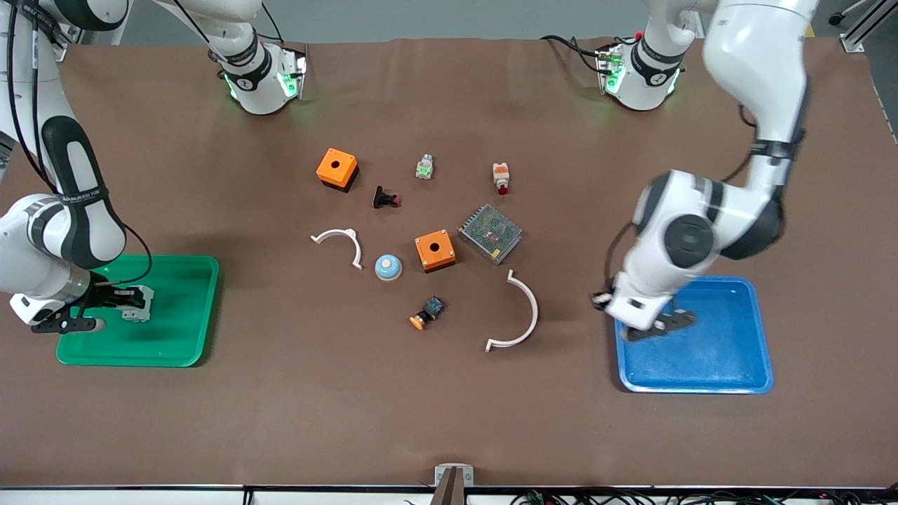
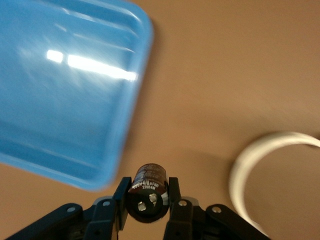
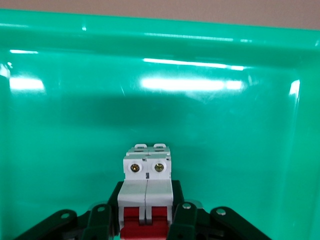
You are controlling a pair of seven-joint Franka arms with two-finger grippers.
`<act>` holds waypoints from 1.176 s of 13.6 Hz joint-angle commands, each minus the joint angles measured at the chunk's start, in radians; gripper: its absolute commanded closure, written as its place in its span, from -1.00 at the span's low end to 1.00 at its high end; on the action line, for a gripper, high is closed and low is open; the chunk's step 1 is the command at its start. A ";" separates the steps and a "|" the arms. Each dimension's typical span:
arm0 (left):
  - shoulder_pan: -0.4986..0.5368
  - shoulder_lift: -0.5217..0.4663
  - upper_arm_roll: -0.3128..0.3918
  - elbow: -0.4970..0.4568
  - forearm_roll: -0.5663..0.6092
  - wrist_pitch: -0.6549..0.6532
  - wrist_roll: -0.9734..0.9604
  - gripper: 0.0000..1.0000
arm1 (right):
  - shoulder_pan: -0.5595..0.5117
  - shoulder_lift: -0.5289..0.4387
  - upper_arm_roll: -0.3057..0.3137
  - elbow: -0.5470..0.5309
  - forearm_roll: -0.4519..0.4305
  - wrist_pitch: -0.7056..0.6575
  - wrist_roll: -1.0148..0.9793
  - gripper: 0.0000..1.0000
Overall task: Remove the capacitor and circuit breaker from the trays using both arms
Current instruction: 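Carry the capacitor and the breaker out of the trays toward the table middle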
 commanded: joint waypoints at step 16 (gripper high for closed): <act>-0.293 0.253 0.014 0.083 0.016 0.317 -0.428 -0.19 | 0.604 -0.119 0.008 0.011 0.119 -0.130 0.824 0.97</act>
